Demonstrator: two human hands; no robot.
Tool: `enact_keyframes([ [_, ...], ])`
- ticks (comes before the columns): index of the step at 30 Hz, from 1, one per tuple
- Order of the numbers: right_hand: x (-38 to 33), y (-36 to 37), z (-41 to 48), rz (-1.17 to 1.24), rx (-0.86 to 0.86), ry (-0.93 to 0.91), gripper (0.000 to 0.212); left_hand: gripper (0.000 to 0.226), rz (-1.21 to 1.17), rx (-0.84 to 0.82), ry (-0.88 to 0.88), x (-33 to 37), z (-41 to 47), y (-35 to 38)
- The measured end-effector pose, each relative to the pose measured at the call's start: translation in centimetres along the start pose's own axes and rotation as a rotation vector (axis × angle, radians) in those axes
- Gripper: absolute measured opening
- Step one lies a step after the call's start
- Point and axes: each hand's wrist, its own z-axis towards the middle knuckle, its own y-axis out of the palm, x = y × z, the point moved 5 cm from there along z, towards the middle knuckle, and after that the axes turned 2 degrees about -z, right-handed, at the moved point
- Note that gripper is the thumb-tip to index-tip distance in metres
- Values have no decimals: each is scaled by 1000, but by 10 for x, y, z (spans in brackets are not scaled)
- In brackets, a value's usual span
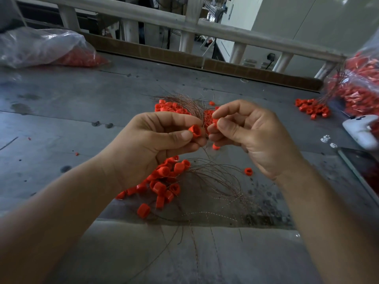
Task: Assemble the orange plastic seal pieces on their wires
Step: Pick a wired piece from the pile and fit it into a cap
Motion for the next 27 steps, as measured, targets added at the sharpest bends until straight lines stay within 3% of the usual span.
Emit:
enact_keyframes([
  [3,-2,5,0,11,-11,-35,26,23,16,8,-1,0,-1,1],
  [27,-5,13,-1,-159,66,-153,23,18,90,119,15,1,1,-2],
])
